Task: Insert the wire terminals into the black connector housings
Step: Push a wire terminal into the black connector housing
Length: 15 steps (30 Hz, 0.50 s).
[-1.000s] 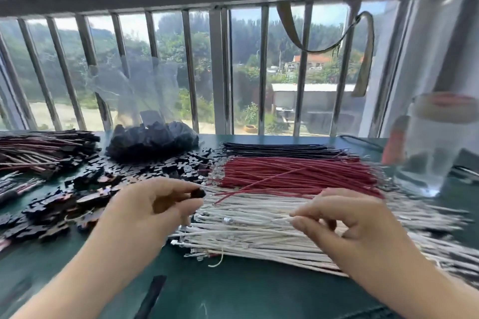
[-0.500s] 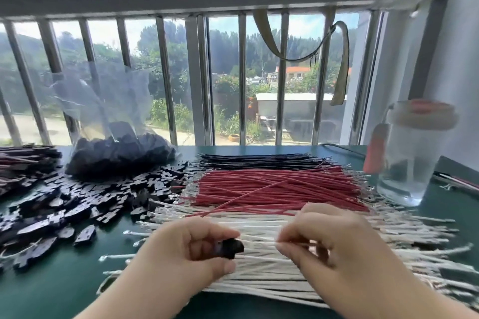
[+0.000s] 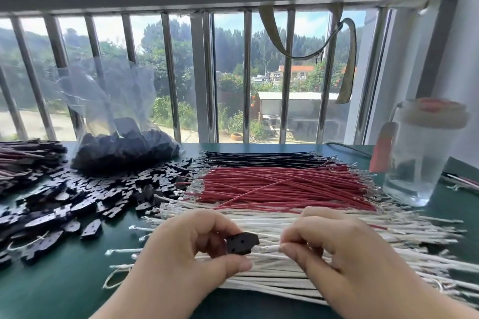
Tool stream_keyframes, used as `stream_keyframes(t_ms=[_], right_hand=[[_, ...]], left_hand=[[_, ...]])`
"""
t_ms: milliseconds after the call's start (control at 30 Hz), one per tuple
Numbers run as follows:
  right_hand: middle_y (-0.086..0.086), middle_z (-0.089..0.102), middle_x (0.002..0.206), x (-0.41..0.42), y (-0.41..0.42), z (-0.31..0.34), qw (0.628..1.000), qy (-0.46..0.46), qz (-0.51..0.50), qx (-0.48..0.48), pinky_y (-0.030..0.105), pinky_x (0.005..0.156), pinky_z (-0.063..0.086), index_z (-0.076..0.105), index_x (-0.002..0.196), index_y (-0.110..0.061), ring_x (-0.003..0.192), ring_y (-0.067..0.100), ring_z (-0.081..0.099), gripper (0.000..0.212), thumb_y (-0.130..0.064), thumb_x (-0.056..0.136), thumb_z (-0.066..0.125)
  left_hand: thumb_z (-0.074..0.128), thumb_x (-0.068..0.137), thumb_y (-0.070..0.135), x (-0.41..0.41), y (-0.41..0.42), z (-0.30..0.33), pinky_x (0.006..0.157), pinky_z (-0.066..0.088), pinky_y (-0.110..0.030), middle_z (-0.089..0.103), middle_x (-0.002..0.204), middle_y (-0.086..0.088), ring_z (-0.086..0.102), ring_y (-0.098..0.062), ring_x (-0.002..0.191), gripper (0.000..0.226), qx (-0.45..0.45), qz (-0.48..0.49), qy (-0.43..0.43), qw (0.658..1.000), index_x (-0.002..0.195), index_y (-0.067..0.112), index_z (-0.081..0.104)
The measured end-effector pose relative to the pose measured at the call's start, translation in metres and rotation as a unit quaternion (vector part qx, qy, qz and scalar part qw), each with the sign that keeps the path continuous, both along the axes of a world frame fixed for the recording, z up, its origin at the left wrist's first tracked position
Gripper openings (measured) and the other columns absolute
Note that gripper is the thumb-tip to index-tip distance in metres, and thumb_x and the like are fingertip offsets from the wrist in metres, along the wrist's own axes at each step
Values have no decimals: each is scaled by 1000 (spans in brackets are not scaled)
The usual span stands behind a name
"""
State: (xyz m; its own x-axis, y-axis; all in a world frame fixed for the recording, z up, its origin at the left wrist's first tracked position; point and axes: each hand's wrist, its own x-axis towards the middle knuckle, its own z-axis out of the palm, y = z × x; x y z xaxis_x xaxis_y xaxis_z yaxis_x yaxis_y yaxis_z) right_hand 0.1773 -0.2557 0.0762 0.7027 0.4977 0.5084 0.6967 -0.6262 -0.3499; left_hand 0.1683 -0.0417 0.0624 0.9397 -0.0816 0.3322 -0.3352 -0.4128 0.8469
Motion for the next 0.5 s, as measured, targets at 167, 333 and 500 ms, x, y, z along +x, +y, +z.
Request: stream_keyframes(t_ms=[167, 333, 500], right_hand=[[-24, 55, 83, 2, -1, 1, 1000, 16, 7, 4, 23, 63, 46, 53, 78, -40, 78, 2, 53, 8, -48, 79, 52], [-23, 59, 80, 2, -1, 3, 996, 72, 39, 24, 11, 69, 41, 57, 66, -43, 81, 0, 56, 19, -40, 83, 64], [-18, 62, 75, 1, 5, 2, 993, 104, 50, 28, 10, 64, 40, 59, 61, -45, 73, 1, 56, 22, -40, 81, 66]], left_hand=[[84, 29, 55, -3, -1, 2, 64, 52, -24, 75, 75, -1, 69, -12, 66, 56, -19, -33, 21, 999, 81, 40, 71], [79, 35, 44, -5, -6, 0, 64, 55, -29, 73, 69, -7, 66, -14, 61, 43, -38, -29, 31, 998, 77, 38, 73], [81, 37, 35, -9, -18, 1, 77, 54, -51, 72, 73, -15, 68, -35, 70, 41, -65, -27, 21, 997, 78, 35, 73]])
